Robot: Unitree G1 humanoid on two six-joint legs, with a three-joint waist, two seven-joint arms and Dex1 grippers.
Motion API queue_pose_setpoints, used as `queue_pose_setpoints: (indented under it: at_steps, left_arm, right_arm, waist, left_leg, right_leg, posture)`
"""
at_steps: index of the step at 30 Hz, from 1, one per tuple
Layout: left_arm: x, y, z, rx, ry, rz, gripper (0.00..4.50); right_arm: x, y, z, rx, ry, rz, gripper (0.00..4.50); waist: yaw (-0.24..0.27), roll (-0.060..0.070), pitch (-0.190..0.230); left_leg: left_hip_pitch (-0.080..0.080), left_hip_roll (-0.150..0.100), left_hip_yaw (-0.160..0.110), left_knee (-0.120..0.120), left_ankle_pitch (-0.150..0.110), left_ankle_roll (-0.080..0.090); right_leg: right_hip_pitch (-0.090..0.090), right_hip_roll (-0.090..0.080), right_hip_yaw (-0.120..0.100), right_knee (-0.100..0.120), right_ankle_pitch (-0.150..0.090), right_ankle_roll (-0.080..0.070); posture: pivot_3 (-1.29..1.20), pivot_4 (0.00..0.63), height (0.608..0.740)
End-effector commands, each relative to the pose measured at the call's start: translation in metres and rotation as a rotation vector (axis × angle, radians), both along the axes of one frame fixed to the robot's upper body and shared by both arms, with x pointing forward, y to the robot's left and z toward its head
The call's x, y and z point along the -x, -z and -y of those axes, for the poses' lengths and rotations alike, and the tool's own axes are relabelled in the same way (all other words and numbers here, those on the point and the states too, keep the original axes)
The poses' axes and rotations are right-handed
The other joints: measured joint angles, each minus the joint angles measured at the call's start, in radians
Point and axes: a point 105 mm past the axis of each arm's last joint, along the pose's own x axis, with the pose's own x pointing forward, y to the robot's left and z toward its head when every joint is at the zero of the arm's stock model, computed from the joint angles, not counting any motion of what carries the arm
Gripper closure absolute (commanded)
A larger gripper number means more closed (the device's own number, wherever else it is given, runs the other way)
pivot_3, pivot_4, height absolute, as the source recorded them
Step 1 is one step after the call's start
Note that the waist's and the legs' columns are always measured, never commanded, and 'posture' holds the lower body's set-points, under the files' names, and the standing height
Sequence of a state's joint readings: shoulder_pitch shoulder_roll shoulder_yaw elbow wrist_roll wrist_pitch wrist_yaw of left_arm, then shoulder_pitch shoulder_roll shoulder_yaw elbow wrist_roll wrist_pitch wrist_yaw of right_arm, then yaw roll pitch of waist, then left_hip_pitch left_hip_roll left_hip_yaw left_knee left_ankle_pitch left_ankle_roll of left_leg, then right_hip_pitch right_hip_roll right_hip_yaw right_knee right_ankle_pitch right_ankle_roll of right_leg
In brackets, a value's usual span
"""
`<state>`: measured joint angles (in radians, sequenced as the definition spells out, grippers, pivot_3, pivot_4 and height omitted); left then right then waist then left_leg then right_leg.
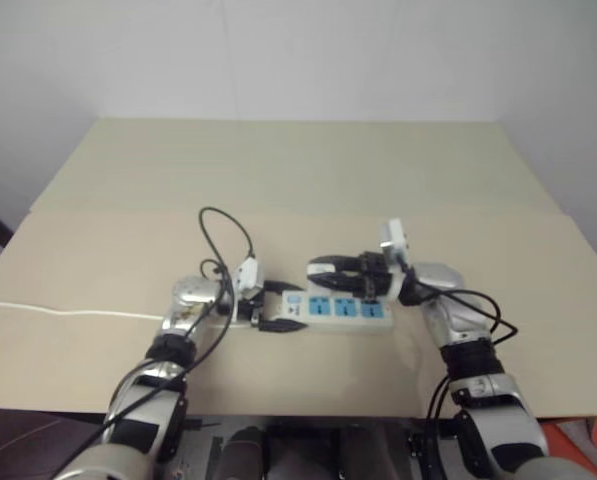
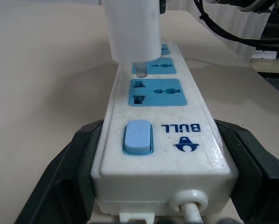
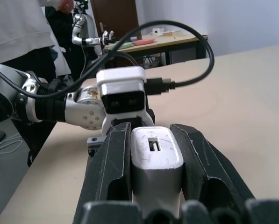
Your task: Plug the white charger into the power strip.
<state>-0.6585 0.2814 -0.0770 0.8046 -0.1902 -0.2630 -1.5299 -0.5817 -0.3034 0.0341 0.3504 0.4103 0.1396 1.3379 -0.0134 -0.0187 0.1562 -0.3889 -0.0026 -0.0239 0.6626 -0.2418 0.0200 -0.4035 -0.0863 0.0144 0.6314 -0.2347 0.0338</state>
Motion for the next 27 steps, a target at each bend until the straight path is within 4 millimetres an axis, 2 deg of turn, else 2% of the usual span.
queue_pose_setpoints:
  at_steps: [1, 9, 17, 27]
  left_arm:
    - [-0.005, -0.012, 0.002, 0.023, 0.003, 0.055, 1.22]
    - [-0.005, -0.011, 0.002, 0.024, 0.004, 0.053, 1.22]
    - [-0.005, -0.012, 0.004, 0.033, 0.006, 0.052, 1.22]
    - [-0.006, -0.012, 0.002, 0.030, 0.001, 0.054, 1.22]
  right_arm:
    - [-0.002, -0.006, -0.001, 0.002, -0.005, 0.038, 3.38]
    - [-0.005, 0.006, -0.001, 0.015, 0.012, 0.010, 3.38]
    - [-0.008, 0.007, -0.004, 0.008, 0.012, 0.005, 3.38]
    - [0.000, 0.015, -0.001, 0.027, -0.025, -0.025, 3.38]
  waist:
    - [0.000, 0.000, 0.000]
    - [-0.001, 0.000, 0.000]
    - [0.000, 0.000, 0.000]
    - [0.000, 0.000, 0.000]
  left_leg:
    - [0.000, 0.000, 0.000, 0.000, 0.000, 0.000]
    - [0.000, 0.000, 0.000, 0.000, 0.000, 0.000]
    - [0.001, 0.000, 0.000, 0.000, 0.000, 0.000]
    - [0.001, 0.000, 0.000, 0.000, 0.000, 0.000]
  right_leg:
    - [0.000, 0.000, 0.000, 0.000, 0.000, 0.000]
    - [0.000, 0.000, 0.000, 0.000, 0.000, 0.000]
    - [0.000, 0.000, 0.000, 0.000, 0.000, 0.000]
    - [0.001, 0.000, 0.000, 0.000, 0.000, 0.000]
  posture:
    - [0.00, 0.150, 0.740]
    - [0.00, 0.150, 0.740]
    - [0.00, 0.150, 0.740]
    - [0.00, 0.150, 0.740]
